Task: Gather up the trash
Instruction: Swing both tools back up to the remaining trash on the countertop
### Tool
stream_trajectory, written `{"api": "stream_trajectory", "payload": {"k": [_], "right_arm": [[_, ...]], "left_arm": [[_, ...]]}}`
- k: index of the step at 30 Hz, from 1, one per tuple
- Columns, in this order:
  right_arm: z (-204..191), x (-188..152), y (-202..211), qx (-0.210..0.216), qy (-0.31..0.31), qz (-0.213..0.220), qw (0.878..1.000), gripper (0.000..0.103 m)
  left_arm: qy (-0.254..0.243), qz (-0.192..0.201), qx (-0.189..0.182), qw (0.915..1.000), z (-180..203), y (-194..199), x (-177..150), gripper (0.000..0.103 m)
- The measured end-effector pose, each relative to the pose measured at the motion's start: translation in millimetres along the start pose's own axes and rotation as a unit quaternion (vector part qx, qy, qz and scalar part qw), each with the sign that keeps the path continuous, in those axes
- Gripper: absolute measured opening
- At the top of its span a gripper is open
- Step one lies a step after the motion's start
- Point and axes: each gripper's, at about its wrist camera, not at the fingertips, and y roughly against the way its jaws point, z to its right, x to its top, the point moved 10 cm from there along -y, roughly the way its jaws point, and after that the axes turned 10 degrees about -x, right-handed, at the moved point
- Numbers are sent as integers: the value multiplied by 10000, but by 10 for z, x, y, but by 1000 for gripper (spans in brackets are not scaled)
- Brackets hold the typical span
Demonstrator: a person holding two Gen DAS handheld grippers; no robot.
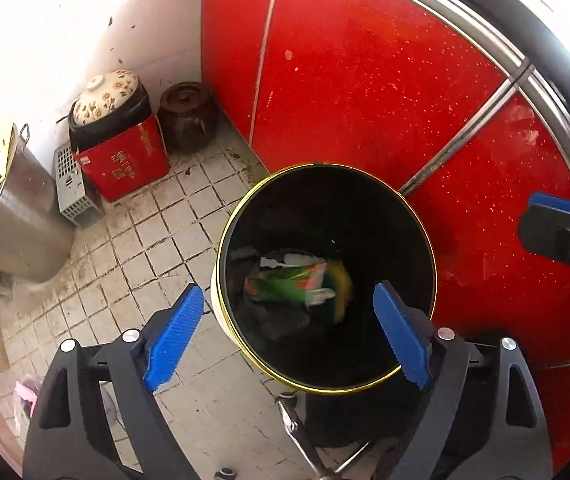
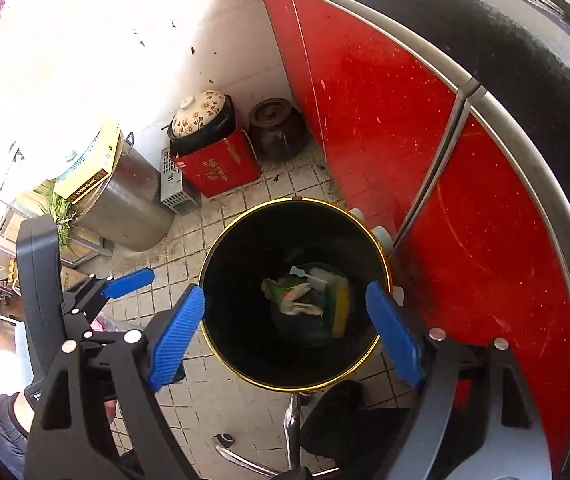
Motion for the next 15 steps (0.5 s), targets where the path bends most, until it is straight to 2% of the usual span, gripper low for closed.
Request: {"api": "stream_trajectory", "payload": {"k": [5,8,12,15], "right_arm": [[-25,5,108,99,-66,76,9999,81],[-21,2,315,198,-90,200,9996,81],[73,-28,825,330,-203,569,9976,84],[261,-86,1329,271,-367,993,9940,86]], "left_arm": [[28,69,-43,10000,15,64,44,84],[-58,222,-79,9997,115,192,120,84],[-368,539,-254,9975,435,499,260,84],[-892,810,-379,9920,859,807,386,85]]}}
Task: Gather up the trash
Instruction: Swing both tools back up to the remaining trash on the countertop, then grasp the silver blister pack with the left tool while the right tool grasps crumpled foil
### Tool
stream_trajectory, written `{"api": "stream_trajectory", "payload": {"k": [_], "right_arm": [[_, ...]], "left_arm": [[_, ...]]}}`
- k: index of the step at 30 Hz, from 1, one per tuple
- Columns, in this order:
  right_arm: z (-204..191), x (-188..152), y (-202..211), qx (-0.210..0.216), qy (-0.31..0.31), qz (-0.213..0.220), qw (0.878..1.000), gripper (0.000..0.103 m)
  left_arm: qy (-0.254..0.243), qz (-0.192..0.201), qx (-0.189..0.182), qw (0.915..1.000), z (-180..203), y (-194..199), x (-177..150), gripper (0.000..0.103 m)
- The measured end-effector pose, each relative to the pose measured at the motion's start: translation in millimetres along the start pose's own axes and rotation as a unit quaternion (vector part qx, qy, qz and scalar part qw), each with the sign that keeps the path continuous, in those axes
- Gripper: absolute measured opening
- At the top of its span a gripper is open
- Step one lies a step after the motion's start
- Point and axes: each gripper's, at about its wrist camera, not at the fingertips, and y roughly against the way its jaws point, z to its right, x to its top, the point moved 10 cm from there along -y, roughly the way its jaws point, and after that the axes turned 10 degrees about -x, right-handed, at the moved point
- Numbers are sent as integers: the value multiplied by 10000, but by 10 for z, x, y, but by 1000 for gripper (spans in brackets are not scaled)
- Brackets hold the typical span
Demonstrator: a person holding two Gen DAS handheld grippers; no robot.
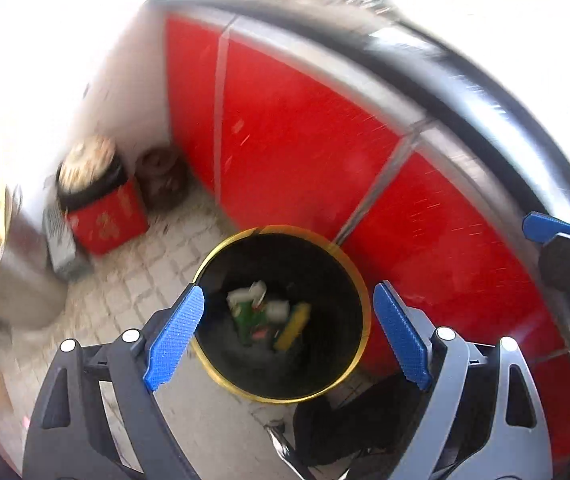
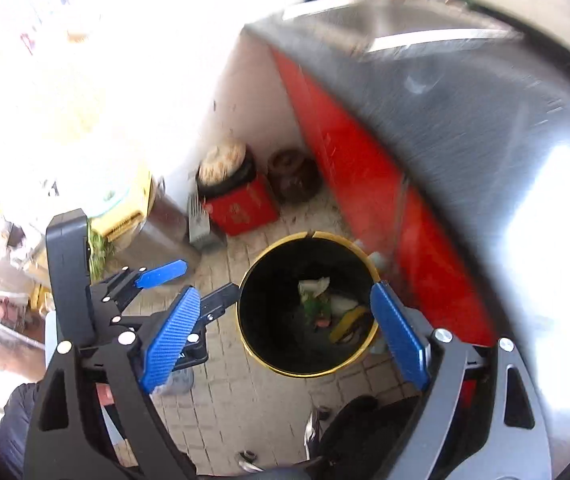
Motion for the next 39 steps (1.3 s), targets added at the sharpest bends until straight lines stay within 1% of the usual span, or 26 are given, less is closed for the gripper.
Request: {"api": "stream_trajectory", "payload": {"k": [2,3,5,6,8,9,11,12,13,14,15,17,18,19,21,22,24,25,27,29,31,36,38,39], "right_arm": [[255,18,408,-222,-194,338,9990,87],[402,11,596,-343,-314,476,9978,88],[821,-45,1044,-680,-706,777,9921,88],[1032,-89,1252,-867,-880,918,9881,88],[1498,-217,1700,-1337,-1249,1197,9758,88],[1719,-310,1910,-1584,-1422,1315,9682,89],[2204,-574,2372,-2148,-1805,1473,9485,89],[2411,-728,2565,-2413,-1973,1520,9379,89],[2672,-948,2809,-2720,-2187,1560,9240,89],[2828,-1111,2968,-2901,-2326,1583,9147,89],[3021,-1331,3190,-3115,-2512,1627,9019,89],[3291,-1729,3503,-3318,-2773,1735,8848,89],[3404,-1914,3645,-3419,-2908,1770,8759,89],[3531,-2119,3801,-3553,-3066,1784,8648,89],[3713,-2457,4020,-3763,-3304,1763,8474,89],[3787,-2591,4096,-3824,-3383,1753,8418,89],[3902,-2845,4242,-3917,-3541,1750,8310,89],[3940,-2927,4285,-3953,-3578,1752,8276,89],[3920,-2996,4309,-4011,-3612,1740,8237,89],[3942,-3096,4344,-4030,-3624,1737,8223,89],[3946,-3105,4331,-4024,-3617,1749,8226,89],[4110,-3066,4194,-3964,-3680,1691,8239,89],[4236,-3046,4134,-3974,-3622,1629,8272,89],[4307,-3043,4098,-3993,-3585,1584,8288,89]], "left_arm": [[-442,188,-132,9988,376,156,172,88],[-578,249,-186,9978,528,200,218,89],[-883,374,-437,9944,950,297,329,90],[-1051,414,-630,9916,1218,328,372,90],[-1377,429,-958,9849,1711,350,417,91],[-1571,412,-1136,9802,2008,347,414,91],[-1907,353,-1469,9699,2547,326,376,91],[-2117,297,-1689,9622,2898,320,336,91],[-2290,255,-1873,9549,3177,326,298,91],[-2470,212,-2038,9471,3450,323,237,91],[-2713,163,-2233,9361,3799,328,151,91],[-3090,108,-2487,9179,4298,344,-12,91],[-3319,73,-2632,9058,4605,371,-134,91],[-3487,47,-2757,8957,4831,397,-231,91],[-3819,16,-2954,8757,5244,476,-463,91],[-3963,-8,-3025,8668,5393,515,-612,91],[-4183,-76,-3125,8528,5635,528,-774,91],[-4243,-105,-3155,8487,5702,538,-820,91],[-4312,-190,-3194,8436,5823,522,-899,91],[-4325,-262,-3222,8417,5864,486,-929,91],[-4338,-300,-3203,8416,5869,450,-904,91],[-4289,-401,-3097,8477,5955,237,-782,91],[-4286,-439,-3125,8466,6055,161,-789,91],[-4328,-454,-3145,8436,6140,106,-812,91]]}}
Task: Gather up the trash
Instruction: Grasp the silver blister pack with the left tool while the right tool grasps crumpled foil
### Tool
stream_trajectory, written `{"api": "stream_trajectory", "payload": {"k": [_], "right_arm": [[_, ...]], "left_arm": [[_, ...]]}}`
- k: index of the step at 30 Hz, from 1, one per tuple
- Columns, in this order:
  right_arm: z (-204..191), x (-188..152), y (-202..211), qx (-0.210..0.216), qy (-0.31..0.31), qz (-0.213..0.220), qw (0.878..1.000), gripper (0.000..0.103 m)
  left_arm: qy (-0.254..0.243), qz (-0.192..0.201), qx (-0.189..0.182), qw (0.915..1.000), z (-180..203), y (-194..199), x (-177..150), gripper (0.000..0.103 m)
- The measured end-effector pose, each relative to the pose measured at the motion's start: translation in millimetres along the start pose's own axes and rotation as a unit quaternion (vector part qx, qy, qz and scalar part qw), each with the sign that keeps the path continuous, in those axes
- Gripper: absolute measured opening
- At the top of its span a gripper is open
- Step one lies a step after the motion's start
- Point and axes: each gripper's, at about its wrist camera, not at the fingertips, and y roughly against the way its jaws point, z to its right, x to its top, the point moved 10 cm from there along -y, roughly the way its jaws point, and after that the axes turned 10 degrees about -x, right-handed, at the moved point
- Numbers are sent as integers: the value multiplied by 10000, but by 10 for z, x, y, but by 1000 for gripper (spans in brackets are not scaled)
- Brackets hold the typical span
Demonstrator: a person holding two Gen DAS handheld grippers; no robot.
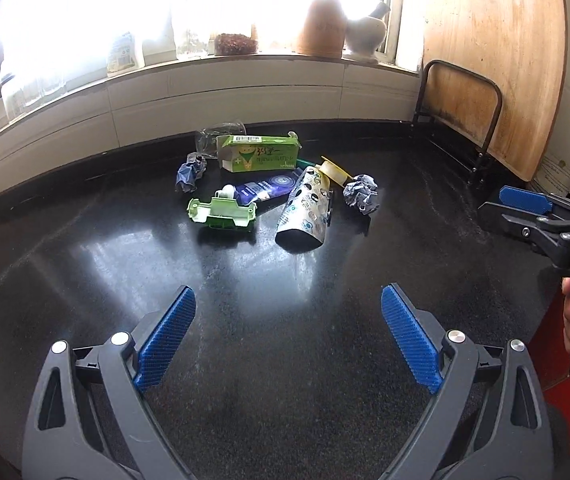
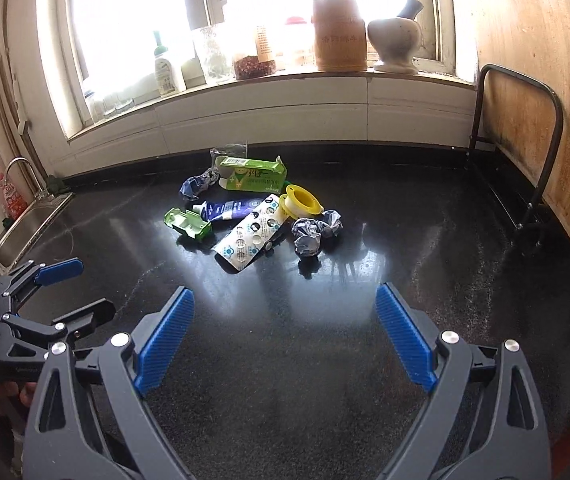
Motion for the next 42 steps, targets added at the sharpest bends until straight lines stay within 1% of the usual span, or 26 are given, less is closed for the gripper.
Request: {"api": "stream_trajectory", "payload": {"k": [3,5,7,11,15,18,19,21,23,24,26,27,29,31,32,33,35,36,42], "right_arm": [[22,60,-267,49,168,-120,9998,89],[40,99,-465,63,329,-218,9992,89],[53,121,-708,79,519,-397,9978,89],[87,143,-1197,213,745,-756,9941,89],[138,125,-1535,260,851,-1036,9906,89],[160,130,-1713,353,878,-1130,9891,89],[156,134,-1745,368,902,-1152,9885,89],[151,138,-1832,399,961,-1183,9875,89],[125,157,-1909,464,1037,-1196,9863,89],[116,165,-1947,470,1051,-1224,9858,89],[112,219,-2008,480,1060,-1189,9861,89],[108,243,-2032,492,1076,-1188,9858,89],[90,274,-2064,489,1137,-1176,9853,84],[59,296,-2050,460,1253,-1084,9851,58],[42,307,-2050,435,1303,-1062,9848,53],[36,304,-2037,426,1339,-1050,9845,44],[27,301,-2020,430,1318,-1039,9849,34],[27,293,-2001,421,1286,-1034,9854,19],[56,289,-1758,324,1157,-820,9894,18]], "left_arm": [[-256,-121,-38,9996,52,-320,99,91],[-469,-238,-54,9986,69,-600,168,91],[-598,-369,-86,9975,65,-861,230,91],[-707,-540,-192,9959,31,-1276,365,91],[-698,-819,-259,9939,-25,-1612,423,91],[-777,-975,-137,9921,-104,-1787,410,91],[-821,-1016,-150,9913,-112,-1820,409,91],[-815,-1051,-295,9907,-107,-1868,427,90],[-812,-1087,-340,9902,-114,-1906,446,86],[-787,-1120,-426,9897,-111,-1927,442,85],[-803,-1085,-434,9899,-116,-1929,472,76],[-823,-1067,-459,9898,-102,-1927,478,72],[-869,-1034,-478,9897,-77,-1921,484,57],[-898,-1049,-488,9892,-51,-1900,462,53],[-905,-1041,-480,9893,-44,-1884,445,50],[-889,-1028,-465,9896,-40,-1870,434,49],[-841,-1010,-426,9904,-49,-1824,401,46],[-810,-1006,-403,9908,-52,-1789,383,45],[-700,-781,-390,9937,6,-1480,392,44]]}}
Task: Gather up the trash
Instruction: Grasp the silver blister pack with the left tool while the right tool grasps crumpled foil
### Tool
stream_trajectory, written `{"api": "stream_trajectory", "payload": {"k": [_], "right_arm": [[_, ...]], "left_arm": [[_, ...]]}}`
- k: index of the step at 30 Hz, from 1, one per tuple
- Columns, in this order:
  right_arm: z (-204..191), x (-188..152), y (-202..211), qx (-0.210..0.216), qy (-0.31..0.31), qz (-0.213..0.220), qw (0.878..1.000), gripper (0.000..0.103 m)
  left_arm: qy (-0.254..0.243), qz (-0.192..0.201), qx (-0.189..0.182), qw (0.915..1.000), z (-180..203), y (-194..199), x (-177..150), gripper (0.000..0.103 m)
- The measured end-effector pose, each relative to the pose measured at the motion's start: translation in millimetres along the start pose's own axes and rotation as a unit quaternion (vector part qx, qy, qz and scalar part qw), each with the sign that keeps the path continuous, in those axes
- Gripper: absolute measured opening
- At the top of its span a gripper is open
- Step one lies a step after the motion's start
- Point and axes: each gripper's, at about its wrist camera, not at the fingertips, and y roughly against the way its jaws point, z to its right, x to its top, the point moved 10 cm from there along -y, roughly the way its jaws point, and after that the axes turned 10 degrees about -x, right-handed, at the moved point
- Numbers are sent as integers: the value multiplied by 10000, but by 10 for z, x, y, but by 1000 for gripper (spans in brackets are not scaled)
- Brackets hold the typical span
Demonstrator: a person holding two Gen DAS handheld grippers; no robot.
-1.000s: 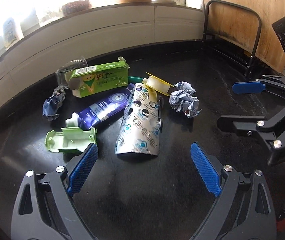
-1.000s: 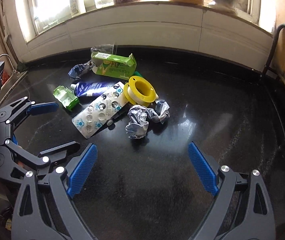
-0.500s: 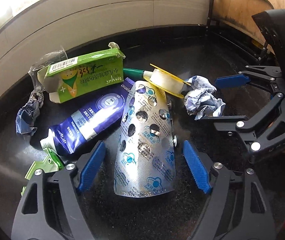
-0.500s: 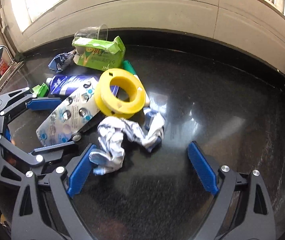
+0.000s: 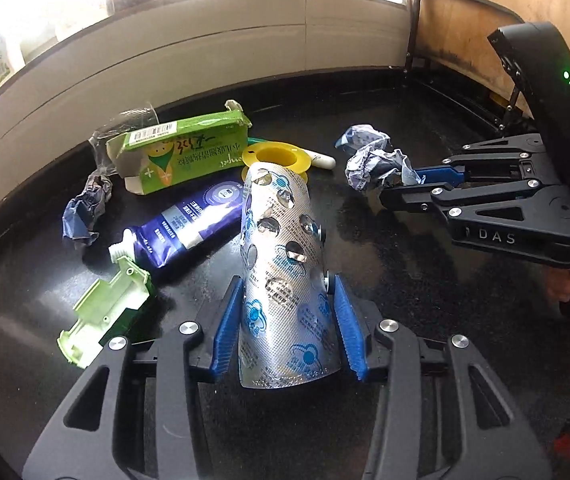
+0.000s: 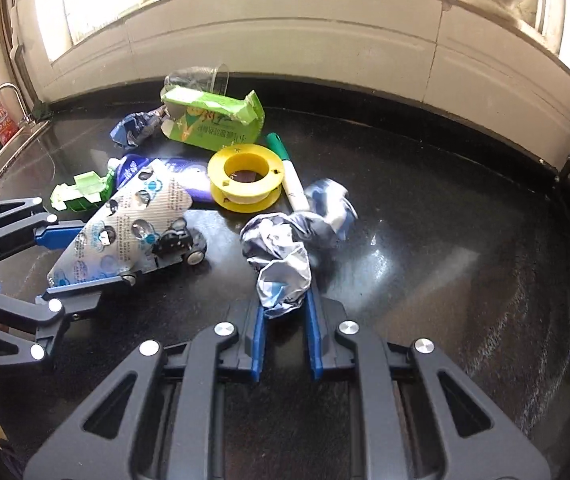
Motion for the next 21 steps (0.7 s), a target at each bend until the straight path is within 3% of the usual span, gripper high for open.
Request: {"api": "stream_trajectory", "payload": {"k": [7,21], "right_arm": [[-60,-86,515,-4,-300,327,9990,18],[-313,-443,926,210,-538,362,9977,18]], "left_arm": [[82,226,112,9996,39,402,-63,49],[572,-216,154,9980,-67,384,-667,55]]}}
